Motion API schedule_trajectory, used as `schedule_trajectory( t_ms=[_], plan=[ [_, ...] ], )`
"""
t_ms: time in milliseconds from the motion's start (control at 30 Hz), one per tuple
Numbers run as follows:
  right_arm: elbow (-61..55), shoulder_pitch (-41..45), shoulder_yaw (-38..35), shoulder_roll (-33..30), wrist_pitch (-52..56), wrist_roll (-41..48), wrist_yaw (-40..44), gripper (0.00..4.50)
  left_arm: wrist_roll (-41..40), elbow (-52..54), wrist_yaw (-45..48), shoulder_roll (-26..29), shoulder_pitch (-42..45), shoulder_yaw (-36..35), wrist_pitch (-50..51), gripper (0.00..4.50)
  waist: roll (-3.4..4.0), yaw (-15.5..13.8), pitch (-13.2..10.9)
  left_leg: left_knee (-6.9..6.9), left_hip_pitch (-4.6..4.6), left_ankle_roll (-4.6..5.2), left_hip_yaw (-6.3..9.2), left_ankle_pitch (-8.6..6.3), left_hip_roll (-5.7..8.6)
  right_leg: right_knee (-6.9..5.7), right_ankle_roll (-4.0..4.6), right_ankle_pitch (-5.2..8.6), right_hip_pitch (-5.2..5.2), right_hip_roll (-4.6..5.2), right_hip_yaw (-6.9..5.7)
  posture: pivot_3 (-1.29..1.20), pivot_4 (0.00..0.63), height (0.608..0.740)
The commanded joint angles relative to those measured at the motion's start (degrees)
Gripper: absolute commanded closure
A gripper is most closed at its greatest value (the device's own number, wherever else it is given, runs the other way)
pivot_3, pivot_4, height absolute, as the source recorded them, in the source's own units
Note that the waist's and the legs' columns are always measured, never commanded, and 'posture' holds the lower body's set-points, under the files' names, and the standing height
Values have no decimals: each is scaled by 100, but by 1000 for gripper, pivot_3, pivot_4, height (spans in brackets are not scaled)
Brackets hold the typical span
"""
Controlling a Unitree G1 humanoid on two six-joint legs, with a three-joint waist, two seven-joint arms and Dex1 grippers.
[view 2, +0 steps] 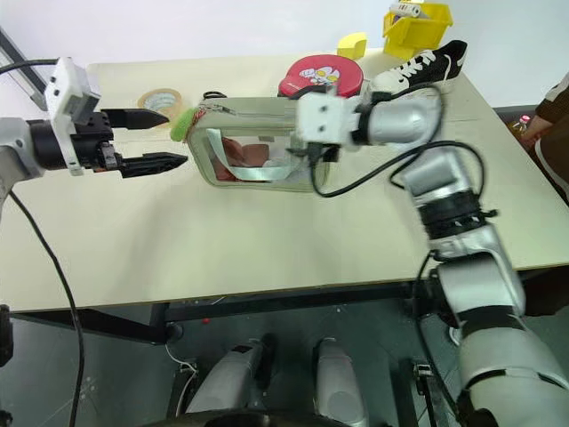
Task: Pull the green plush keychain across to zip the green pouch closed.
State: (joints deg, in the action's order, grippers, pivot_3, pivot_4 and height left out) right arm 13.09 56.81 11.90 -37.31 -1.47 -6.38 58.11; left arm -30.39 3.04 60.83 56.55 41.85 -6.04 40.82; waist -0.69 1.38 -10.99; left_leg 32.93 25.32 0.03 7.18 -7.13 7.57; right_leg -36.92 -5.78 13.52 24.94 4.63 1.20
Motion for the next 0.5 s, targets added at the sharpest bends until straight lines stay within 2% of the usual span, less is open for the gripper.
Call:
schedule_trajectory(
  t_ms=[33, 133, 333, 433, 500],
  plan=[
    [-454, -270, -154, -97, 375, 186, 81, 94, 193, -306, -24, 196, 76, -285, -308, 0, 0, 10, 1, 0, -1, 0, 0, 0, -1, 1, 6, 4, -2, 1, 1, 0, 150, 740],
    [-352, -357, -104, -42, 353, 100, -25, 94, 338, -663, -82, 168, 129, -271, -512, 0, 1, 13, 0, -1, 1, 2, -4, -1, -2, 0, 10, 7, 2, 3, 3, 0, 150, 740],
    [726, -33, 83, 387, 14, -102, -379, 94, 626, -1356, -382, -327, 285, -154, -962, 0, 0, -28, 0, 1, 4, 1, -5, 0, -2, 0, 8, 5, 4, 3, 0, 0, 150, 740],
    [1000, 53, 91, 476, -97, -109, -377, 919, 697, -1555, -482, -596, 398, -114, -1090, 0, -1, -55, 0, 4, 7, 1, -5, 0, 0, -1, -1, 0, 5, 3, 0, 0, 150, 740],
    [1086, 56, 104, 483, -185, -125, -365, 1952, 750, -1653, -550, -759, 480, -77, -1120, 0, -2, -56, 0, 7, 6, 1, -4, 0, 0, 0, -12, -6, 1, 2, -3, 0, 150, 740]
  ],
)
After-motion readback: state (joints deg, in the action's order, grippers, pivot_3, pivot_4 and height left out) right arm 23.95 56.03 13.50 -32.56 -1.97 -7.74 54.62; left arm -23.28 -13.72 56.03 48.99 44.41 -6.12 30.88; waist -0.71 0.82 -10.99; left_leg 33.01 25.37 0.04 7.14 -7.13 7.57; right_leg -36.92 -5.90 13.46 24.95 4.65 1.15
